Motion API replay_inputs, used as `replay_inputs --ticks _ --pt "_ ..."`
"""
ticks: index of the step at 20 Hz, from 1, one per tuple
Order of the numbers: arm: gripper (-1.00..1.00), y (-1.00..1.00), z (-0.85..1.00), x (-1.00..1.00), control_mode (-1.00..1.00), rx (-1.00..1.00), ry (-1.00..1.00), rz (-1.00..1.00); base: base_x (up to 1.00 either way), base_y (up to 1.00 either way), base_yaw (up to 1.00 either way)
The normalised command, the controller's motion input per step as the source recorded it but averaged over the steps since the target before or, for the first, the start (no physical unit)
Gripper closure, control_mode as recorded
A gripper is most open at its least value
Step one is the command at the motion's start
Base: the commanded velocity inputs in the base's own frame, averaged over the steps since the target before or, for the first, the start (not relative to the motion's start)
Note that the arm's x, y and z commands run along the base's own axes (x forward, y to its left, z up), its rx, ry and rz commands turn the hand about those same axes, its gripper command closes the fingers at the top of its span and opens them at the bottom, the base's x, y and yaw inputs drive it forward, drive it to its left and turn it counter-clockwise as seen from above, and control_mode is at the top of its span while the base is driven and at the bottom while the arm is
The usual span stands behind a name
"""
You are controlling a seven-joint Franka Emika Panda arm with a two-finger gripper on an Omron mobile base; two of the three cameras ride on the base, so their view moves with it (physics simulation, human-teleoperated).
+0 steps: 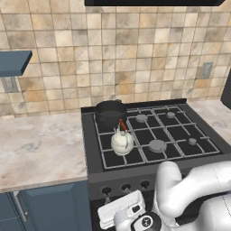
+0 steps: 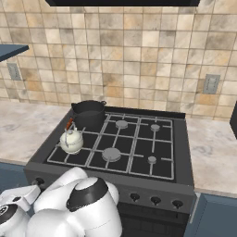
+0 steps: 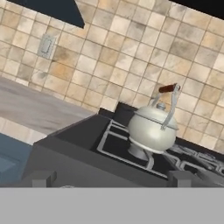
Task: Pick the kettle from the counter and place it on a stove burner. Then turn the burner on.
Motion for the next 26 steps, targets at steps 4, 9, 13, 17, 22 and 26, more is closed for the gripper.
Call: replay_inputs --ticks 4,9,13,17,22,26 --pt "-1.0 -0.04 -0.23 0.17 -1.0 -0.01 0.0 0.0 0.0 0.0 0.0" --pt "-1.0 -0.02 -0.11 0.38 -1.0 0.0 0.0 0.0 0.0 0.0 0.0" --pt "-1.0 0.0 -0.03 0.44 -1.0 0.0 0.0 0.0 0.0 0.0 0.0" --pt "-1.0 -0.3 -0.07 0.21 -1.0 0.0 0.0 0.0 0.0 0.0 0.0" --pt "-1.0 -0.39 -0.1 0.11 -1.0 0.0 0.0 0.0 0.0 0.0 0.0" --pt "-1.0 -0.02 0.0 0.01 -1.0 0.0 0.01 0.0 0.0 0.0 0.0"
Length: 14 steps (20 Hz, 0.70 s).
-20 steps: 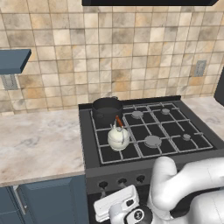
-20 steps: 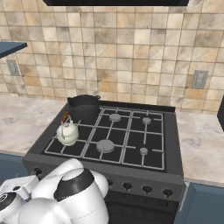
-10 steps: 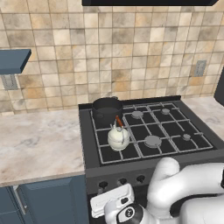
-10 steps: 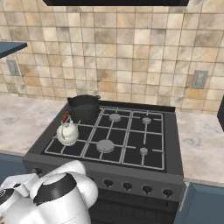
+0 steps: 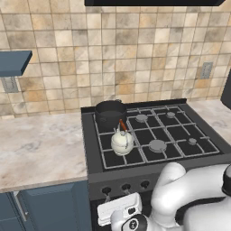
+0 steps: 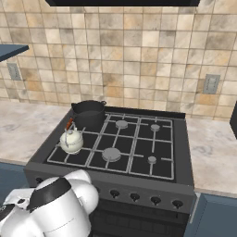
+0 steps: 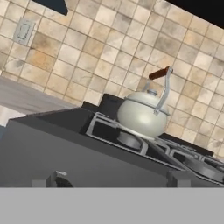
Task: Pick the kettle from the counter and place it on a stove burner. Then turn the burner on.
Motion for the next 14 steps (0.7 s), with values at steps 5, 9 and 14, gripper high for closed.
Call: replay_inputs --ticks 5,9,14 --pt "-1.0 0.0 -0.11 0.23 -1.0 -0.02 0.0 0.0 0.0 0.0 0.0" --pt "-1.0 0.0 -0.06 0.33 -1.0 -0.01 0.0 0.0 0.0 0.0 0.0" --pt "-1.0 0.09 -0.19 0.34 -1.0 -0.05 0.01 0.0 0.0 0.0 0.0"
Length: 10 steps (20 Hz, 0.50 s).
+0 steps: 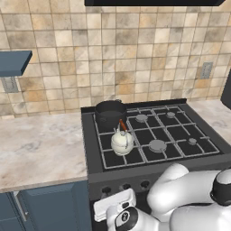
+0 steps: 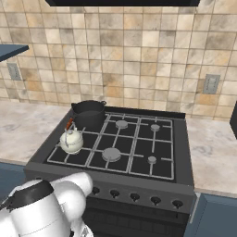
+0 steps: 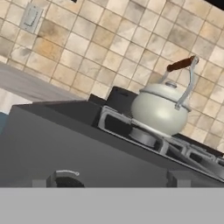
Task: Pick the kettle from the counter and place it on a stove burner. Then turn the burner on.
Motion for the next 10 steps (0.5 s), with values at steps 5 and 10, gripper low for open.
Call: replay_inputs --ticks 5,10 --pt "-1.0 0.05 -0.26 0.4 -1.0 -0.06 0.01 0.0 0.0 0.0 0.0" --pt "-1.0 0.0 -0.56 0.27 -1.0 -0.11 0.08 0.0 0.0 0.0 0.0"
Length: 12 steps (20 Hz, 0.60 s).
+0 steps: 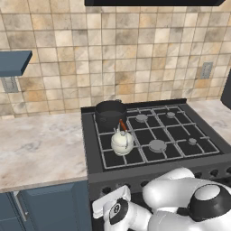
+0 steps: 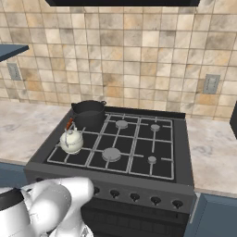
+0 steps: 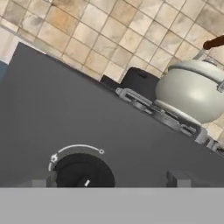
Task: Pick the kettle from the counter and place it on a stove burner. Then turn the burner on.
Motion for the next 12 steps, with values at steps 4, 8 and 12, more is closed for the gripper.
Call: replay_inputs --ticks 4,8,12 --pt "-1.0 0.0 -0.72 0.06 -1.0 -0.14 0.14 0.0 0.0 0.0 0.0" --pt "-1.0 0.0 -0.18 0.02 -1.0 -0.04 0.04 0.0 0.0 0.0 0.0" --pt "-1.0 0.0 0.0 0.0 -1.0 0.0 0.0 0.0 0.0 0.0 0.0"
